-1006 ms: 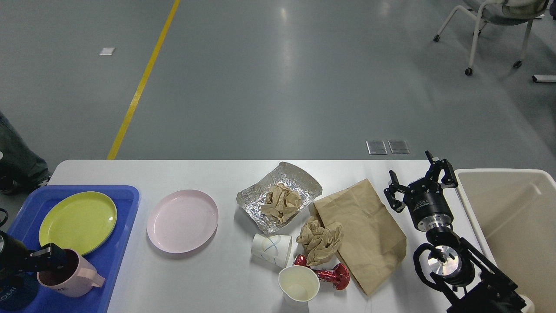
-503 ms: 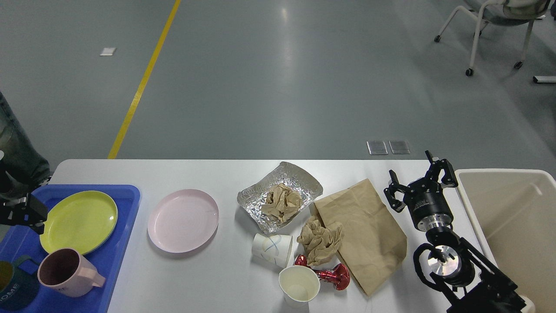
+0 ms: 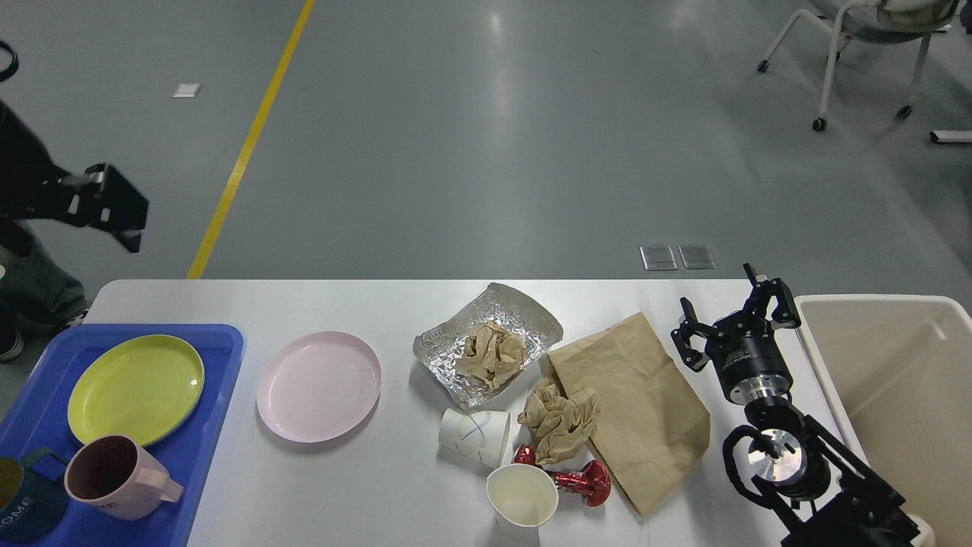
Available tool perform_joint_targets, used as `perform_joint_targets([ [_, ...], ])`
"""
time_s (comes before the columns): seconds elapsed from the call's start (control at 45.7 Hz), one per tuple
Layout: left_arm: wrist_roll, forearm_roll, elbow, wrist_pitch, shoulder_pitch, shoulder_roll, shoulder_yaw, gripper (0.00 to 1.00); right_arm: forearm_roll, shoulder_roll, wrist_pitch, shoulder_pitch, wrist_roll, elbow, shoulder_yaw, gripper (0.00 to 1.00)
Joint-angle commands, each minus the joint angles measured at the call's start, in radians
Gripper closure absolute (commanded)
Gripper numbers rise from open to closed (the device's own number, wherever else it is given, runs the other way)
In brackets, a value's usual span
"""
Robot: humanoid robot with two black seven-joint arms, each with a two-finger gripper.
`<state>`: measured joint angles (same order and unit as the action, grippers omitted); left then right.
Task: Tidy desktop
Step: 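Raise the left gripper and move it over the pink plate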
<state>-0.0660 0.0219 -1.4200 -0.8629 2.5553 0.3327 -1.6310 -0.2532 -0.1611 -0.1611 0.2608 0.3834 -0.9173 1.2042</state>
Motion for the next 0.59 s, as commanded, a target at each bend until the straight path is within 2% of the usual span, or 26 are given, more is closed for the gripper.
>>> perform_joint_targets([
  [0.0,0.000,-0.115,-0.049,-0.021,0.075,-0.099,0.025,0.04,0.000,0.000,0.000,0.000,0.000,0.000,0.000,0.00],
  [0.175,0.000,-0.198,-0.131,-0.019,0.181,-0.145,0.057,0.04,0.000,0.000,0.000,0.000,0.000,0.000,0.000,0.00],
  [0.394,-0.001,-0.214,-0.129,-0.010,0.168,-0.146,0.062,0.04,0.000,0.000,0.000,0.000,0.000,0.000,0.000,0.00],
  [0.569,0.003,-0.197,-0.128,0.011,0.091,-0.144,0.071,0.04,-0.001,0.000,0.000,0.000,0.000,0.000,0.000,0.00],
])
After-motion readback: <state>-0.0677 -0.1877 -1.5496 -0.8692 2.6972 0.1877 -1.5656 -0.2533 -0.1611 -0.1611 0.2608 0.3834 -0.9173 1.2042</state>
